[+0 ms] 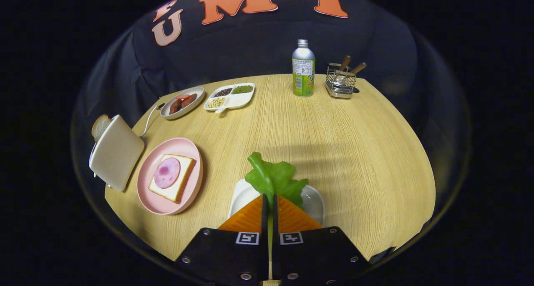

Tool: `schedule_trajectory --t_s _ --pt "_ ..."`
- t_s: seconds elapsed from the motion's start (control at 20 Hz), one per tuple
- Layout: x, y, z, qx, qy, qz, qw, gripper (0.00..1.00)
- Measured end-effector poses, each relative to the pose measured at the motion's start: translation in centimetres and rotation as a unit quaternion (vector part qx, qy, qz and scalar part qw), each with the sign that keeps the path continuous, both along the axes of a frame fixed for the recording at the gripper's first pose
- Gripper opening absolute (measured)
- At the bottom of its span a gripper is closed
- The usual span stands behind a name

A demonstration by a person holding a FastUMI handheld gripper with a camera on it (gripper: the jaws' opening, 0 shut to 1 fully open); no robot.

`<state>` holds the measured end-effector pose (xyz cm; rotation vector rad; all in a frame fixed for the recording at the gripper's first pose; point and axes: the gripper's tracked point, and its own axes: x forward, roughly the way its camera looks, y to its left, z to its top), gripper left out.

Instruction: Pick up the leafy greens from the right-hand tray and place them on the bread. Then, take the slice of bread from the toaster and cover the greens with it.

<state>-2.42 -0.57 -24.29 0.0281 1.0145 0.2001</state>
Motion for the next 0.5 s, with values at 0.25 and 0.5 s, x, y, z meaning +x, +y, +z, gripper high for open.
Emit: schedule_trajectory --t_s 0.25,0.5 --pt "0.9 2.5 3.2 0.037 -0.038 0.011 0.999 0.04" --pt "1.3 6.0 3.5 0.061 -0.044 0.036 0.996 0.04"
